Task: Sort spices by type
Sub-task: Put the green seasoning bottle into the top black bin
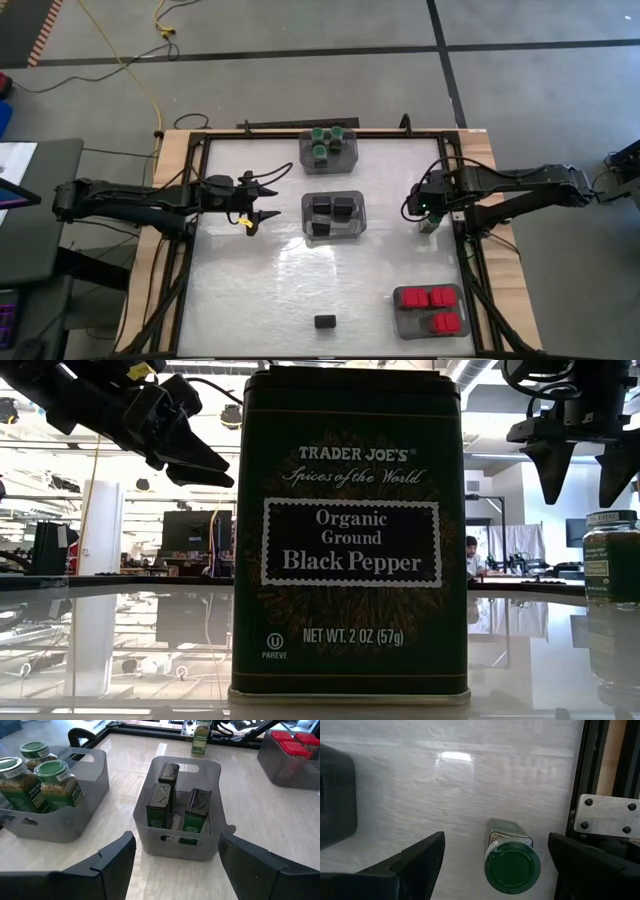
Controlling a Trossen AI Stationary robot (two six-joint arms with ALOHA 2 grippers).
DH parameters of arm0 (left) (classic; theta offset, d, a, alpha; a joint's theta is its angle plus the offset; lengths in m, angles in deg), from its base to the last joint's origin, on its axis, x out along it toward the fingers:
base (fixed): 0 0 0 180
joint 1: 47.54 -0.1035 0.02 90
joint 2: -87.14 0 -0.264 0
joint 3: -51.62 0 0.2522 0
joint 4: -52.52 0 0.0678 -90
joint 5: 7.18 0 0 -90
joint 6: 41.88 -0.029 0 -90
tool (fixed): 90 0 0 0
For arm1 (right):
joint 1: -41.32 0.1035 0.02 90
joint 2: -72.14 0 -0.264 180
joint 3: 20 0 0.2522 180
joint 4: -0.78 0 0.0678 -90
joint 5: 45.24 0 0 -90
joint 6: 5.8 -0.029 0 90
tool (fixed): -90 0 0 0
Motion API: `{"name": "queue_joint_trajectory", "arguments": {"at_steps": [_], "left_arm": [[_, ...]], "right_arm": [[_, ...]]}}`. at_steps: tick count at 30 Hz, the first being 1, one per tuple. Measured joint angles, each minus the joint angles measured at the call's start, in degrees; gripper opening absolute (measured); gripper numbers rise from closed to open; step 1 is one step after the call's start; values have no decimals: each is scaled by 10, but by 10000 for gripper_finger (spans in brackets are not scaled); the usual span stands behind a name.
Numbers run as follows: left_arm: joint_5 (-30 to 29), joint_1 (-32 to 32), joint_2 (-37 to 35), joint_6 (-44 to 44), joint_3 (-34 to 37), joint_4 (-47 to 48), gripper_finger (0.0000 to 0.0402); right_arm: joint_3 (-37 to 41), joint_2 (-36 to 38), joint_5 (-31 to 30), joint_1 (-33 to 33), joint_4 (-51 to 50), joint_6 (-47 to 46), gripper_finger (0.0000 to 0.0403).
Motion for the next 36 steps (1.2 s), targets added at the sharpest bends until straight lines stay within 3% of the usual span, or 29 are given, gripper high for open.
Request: {"name": "queue_joint_trajectory", "arguments": {"at_steps": [36], "left_arm": [[-1, 0, 0, -28, 0, 0, 271]], "right_arm": [[0, 0, 37, 0, -26, -41, 379]]}}
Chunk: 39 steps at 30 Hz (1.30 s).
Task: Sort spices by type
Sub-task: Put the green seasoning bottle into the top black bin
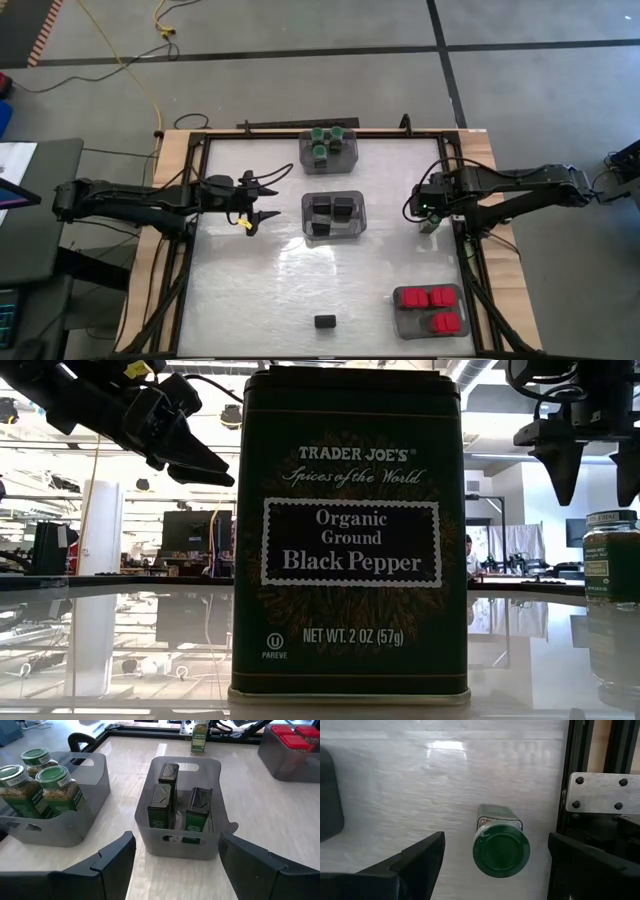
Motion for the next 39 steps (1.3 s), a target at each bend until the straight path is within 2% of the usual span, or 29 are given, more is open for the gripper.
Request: {"name": "queue_joint_trajectory", "arguments": {"at_steps": [26, 33, 39], "left_arm": [[0, 0, 0, 10, 0, -11, 271], [0, 0, 0, 16, 0, -11, 271], [0, 0, 0, 17, 0, -10, 271]], "right_arm": [[0, 0, 6, 0, 0, 5, 379], [4, -1, 8, 43, 1, -43, 379], [42, -1, 8, 73, 12, -90, 379]]}}
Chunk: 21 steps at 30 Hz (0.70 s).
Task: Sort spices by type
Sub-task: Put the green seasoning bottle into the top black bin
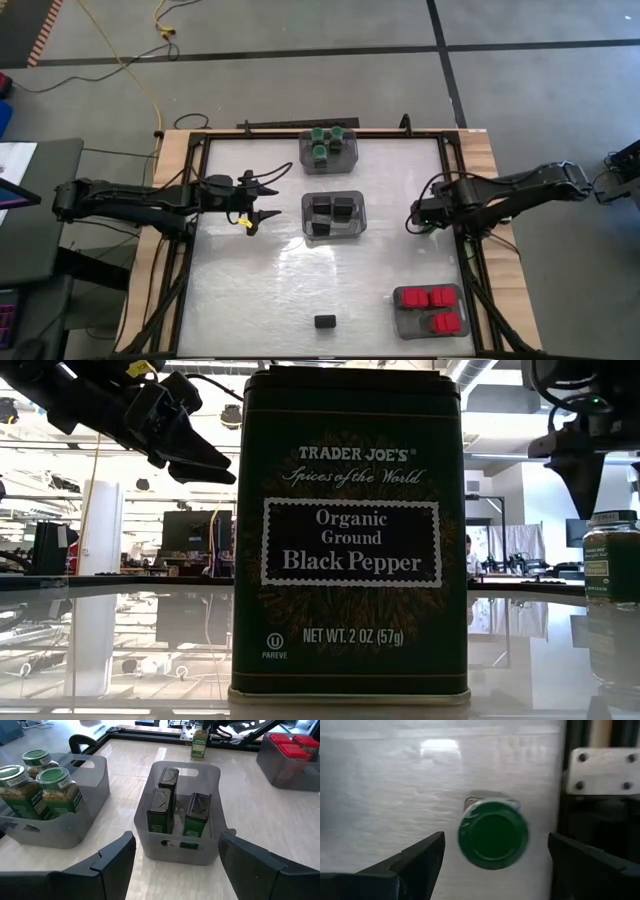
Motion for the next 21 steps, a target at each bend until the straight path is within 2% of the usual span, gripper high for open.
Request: {"name": "queue_joint_trajectory", "arguments": {"at_steps": [10, 21], "left_arm": [[0, 0, 0, 0, 0, 0, 271], [0, 0, 0, -9, 0, 0, 271]], "right_arm": [[54, 0, -1, 8, 51, -13, 379], [55, 0, -2, 3, 53, -11, 379]]}}
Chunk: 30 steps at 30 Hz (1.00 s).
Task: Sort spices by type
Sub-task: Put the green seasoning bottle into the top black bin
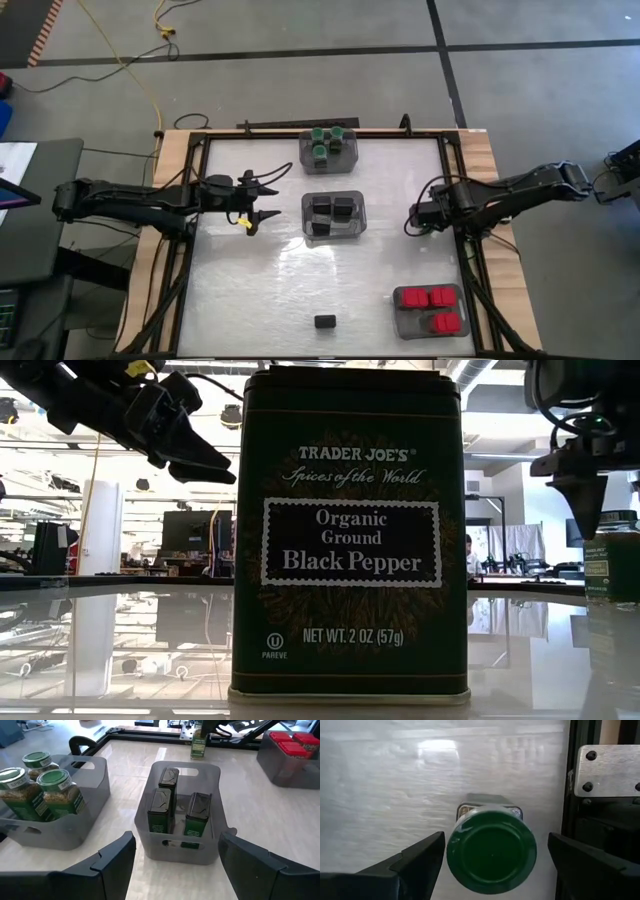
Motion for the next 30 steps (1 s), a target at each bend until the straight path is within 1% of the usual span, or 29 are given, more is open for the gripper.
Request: {"name": "queue_joint_trajectory", "arguments": {"at_steps": [24, 30], "left_arm": [[0, 0, 0, -9, 0, 0, 271], [0, 0, 0, -9, 0, 0, 271]], "right_arm": [[0, 0, -2, -8, 0, 2, 378], [0, 0, -2, -8, 1, 4, 353]]}}
